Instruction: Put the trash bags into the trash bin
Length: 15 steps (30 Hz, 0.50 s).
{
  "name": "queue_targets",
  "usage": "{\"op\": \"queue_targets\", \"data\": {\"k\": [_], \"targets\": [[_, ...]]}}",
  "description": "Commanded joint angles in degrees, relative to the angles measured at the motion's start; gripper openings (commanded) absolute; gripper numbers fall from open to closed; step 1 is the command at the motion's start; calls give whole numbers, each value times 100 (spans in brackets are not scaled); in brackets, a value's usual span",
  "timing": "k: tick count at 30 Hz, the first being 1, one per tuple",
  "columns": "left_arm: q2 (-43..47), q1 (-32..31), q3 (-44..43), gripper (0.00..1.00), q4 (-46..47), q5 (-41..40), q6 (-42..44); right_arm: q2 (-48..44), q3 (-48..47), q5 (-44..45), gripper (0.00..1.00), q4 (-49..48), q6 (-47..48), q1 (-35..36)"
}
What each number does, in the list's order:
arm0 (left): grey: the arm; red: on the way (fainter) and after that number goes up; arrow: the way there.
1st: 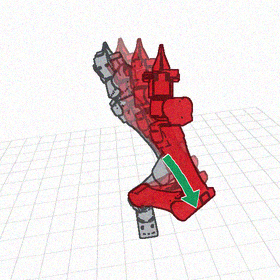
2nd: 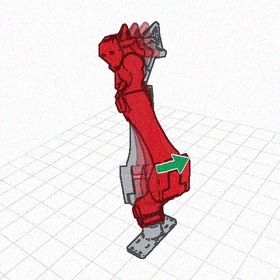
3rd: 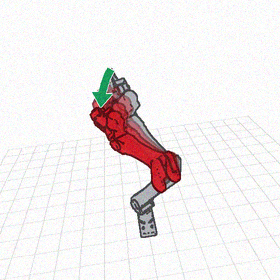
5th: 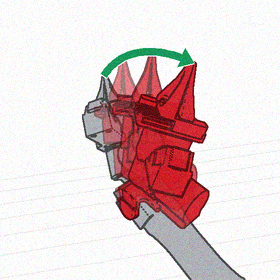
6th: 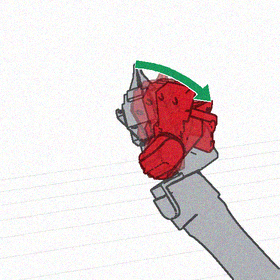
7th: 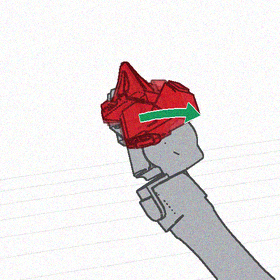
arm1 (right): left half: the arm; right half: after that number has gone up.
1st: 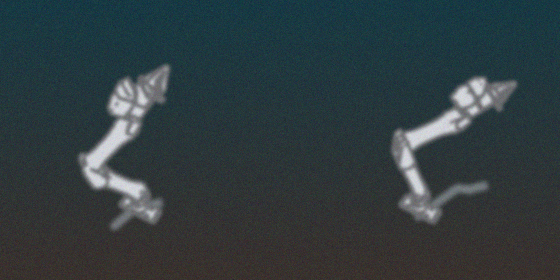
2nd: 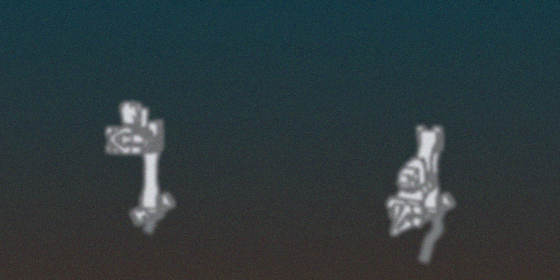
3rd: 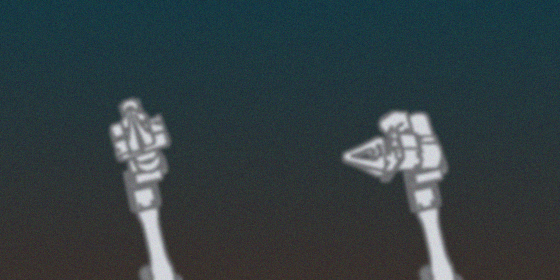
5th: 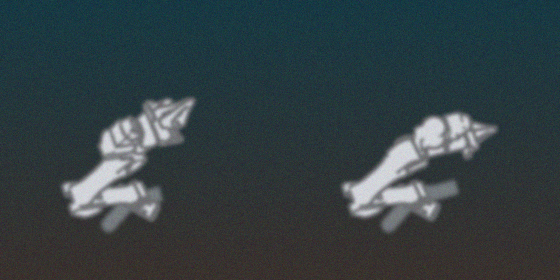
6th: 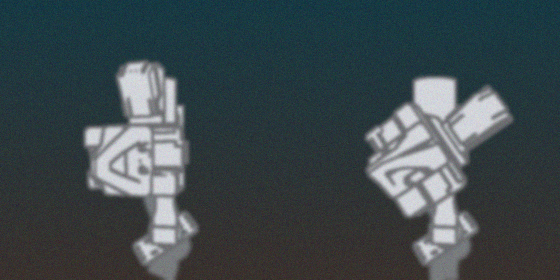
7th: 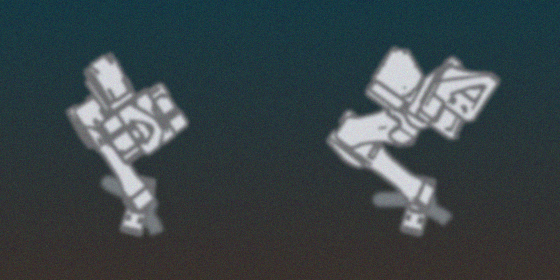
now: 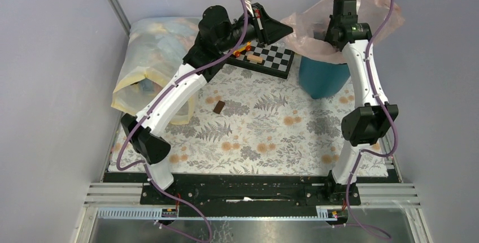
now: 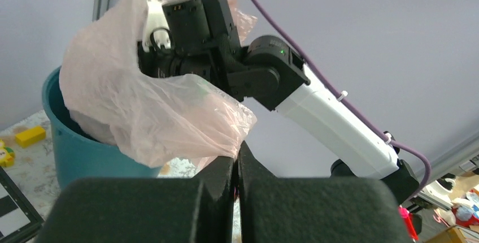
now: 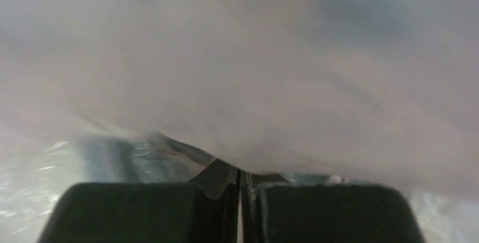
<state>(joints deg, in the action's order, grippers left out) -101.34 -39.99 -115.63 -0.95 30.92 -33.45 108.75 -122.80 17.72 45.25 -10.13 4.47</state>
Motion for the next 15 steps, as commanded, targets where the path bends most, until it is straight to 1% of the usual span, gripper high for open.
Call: {"op": "queue_targets", "data": {"k": [1,7,11,15], "targets": [[-27,95,83,0,686,-58,-117,14,270,417,0,169,-196,-43],[-286,136,110,0,957,98,-326,557,267,194,0,273,-249,-61],[-541,141,204,0,1161,234,-521,858,326,240,0,316,-300,-118],[-843,157,239,0,1159,223,-549,1070,451,405,0,289,-327,-193]]}}
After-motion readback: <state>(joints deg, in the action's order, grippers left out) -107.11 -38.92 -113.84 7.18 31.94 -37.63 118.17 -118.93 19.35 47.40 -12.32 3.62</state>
